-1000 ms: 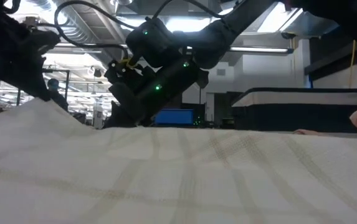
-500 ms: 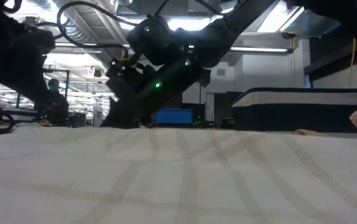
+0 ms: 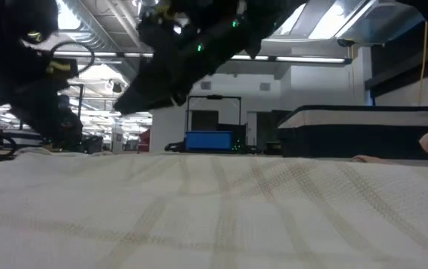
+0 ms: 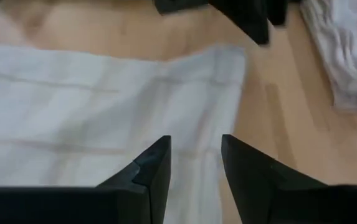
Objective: Fold towel
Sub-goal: Fold the white towel on the table
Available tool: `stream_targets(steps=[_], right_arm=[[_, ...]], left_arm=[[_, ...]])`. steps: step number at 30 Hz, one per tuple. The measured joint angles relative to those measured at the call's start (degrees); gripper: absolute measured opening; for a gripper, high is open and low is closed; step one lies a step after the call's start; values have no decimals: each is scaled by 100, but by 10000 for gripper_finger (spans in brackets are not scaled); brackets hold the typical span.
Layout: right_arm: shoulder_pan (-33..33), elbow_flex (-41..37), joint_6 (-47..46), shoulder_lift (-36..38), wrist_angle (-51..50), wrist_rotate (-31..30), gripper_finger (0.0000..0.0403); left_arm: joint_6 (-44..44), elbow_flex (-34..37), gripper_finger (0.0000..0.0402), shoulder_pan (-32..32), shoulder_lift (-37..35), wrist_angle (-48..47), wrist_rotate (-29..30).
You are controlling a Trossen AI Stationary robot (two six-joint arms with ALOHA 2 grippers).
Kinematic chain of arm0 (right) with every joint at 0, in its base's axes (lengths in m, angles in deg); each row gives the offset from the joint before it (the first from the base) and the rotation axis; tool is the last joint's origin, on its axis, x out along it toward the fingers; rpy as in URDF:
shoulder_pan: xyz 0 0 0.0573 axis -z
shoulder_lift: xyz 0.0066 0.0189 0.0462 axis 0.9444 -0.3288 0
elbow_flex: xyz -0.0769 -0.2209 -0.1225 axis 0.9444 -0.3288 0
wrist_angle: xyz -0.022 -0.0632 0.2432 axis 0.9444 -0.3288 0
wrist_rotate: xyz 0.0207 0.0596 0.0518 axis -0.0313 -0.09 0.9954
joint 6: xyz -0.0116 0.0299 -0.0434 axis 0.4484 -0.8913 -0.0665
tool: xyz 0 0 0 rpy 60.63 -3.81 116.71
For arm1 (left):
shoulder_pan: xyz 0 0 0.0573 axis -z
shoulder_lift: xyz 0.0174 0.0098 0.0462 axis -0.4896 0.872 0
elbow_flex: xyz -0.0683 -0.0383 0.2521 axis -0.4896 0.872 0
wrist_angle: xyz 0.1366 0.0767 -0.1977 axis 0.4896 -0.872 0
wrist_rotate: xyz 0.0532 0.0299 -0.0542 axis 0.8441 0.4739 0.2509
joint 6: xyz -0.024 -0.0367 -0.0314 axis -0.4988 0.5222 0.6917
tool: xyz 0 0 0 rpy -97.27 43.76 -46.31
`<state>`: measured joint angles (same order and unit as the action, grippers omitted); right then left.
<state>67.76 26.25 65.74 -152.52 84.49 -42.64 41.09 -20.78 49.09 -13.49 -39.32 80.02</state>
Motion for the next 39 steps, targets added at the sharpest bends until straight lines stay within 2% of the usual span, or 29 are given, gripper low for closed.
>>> stream_targets(steps=[6,11,15,19,24,34,39], right_arm=[[4,-15,-389,-645,304,-114,145],[4,-4,-631,-887,330,-138,145],[4,16,-658,-899,194,-154,145],[4,25,-563,-899,47,-157,145],[-49,33,-539,-876,-334,-221,145],[-427,-27,-207,-441,-1221,-867,145],[-459,-19,-110,-394,-861,-901,145]], left_arm=[[-335,433,141,-270,216,739,-862],[-107,628,141,-270,220,754,-883],[534,828,141,-268,209,459,-745],[857,977,139,-268,210,608,-667],[912,966,122,-268,209,606,-705],[865,979,86,-269,213,486,-760],[614,858,77,-270,155,430,-815]])
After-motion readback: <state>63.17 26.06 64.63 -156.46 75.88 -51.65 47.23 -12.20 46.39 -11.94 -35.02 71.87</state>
